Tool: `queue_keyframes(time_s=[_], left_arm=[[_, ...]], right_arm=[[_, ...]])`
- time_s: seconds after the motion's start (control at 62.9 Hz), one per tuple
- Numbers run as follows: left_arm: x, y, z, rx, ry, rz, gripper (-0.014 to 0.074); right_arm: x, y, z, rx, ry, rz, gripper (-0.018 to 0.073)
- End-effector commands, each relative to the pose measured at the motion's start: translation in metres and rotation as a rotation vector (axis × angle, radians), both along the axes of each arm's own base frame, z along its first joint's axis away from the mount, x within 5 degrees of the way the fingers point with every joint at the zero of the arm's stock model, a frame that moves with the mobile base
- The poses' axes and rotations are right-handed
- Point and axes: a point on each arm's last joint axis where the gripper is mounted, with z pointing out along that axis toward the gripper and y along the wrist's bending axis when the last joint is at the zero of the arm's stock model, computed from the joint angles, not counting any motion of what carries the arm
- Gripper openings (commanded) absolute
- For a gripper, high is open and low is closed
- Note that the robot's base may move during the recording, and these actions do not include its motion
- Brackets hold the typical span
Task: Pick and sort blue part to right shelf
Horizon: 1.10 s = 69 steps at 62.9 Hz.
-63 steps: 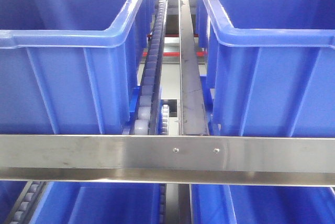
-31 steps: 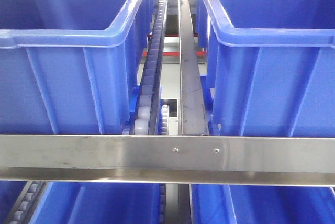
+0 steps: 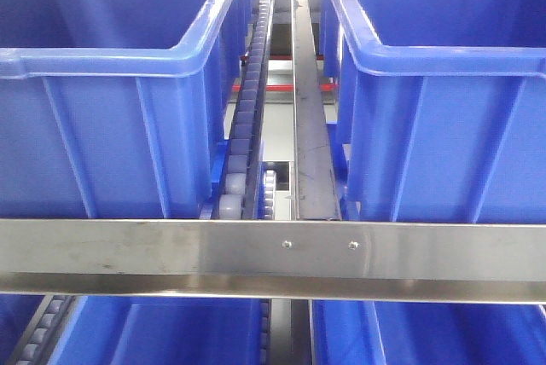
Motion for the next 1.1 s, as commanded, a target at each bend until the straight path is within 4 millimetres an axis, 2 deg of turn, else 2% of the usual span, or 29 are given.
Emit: queue_keyframes(time_s=[0.0, 0.095, 0.191, 0.286, 0.445, 0.731, 0.843, 1.018, 1.049, 1.081], left_arm=[[0.020, -0.002, 0.020, -0.026, -0.099, 0.013, 0.0314], [0.041, -0.005, 0.016, -0.019, -0.056, 0.013, 0.0391], [0.061, -0.008, 0.008, -0.011, -0.007, 0.013, 0.0482], [0.071, -0.010, 0.001, -0.006, 0.026, 0.013, 0.0489], [0.073, -0.010, -0.002, -0.004, 0.040, 0.012, 0.0489], [0.073, -0.010, 0.003, -0.007, 0.025, 0.012, 0.0468], [0.072, -0.010, 0.013, -0.012, -0.007, 0.012, 0.0345], [0.070, -0.010, 0.025, -0.017, -0.040, 0.012, 0.0115], [0.069, -0.010, 0.026, -0.017, -0.044, 0.011, 0.0124], [0.068, -0.010, 0.027, -0.018, -0.048, 0.011, 0.0127]], right_arm=[[0.019, -0.002, 0.018, -0.007, -0.149, -0.018, 0.0320], [0.035, -0.003, 0.014, -0.008, -0.150, -0.022, 0.0370], [0.054, -0.002, 0.010, -0.009, -0.126, -0.024, 0.0497], [0.066, -0.002, 0.006, -0.010, -0.102, -0.024, 0.0560], [0.079, -0.003, 0.010, 0.016, -0.107, -0.034, 0.0574], [0.080, -0.003, 0.018, 0.018, -0.124, -0.033, 0.0567], [0.077, -0.002, 0.020, 0.018, -0.128, -0.032, 0.0466], [0.071, -0.003, 0.027, 0.019, -0.153, -0.034, 0.0118], [0.069, -0.003, 0.029, 0.019, -0.157, -0.034, 0.0052], [0.068, -0.003, 0.029, 0.020, -0.156, -0.034, 0.0040]])
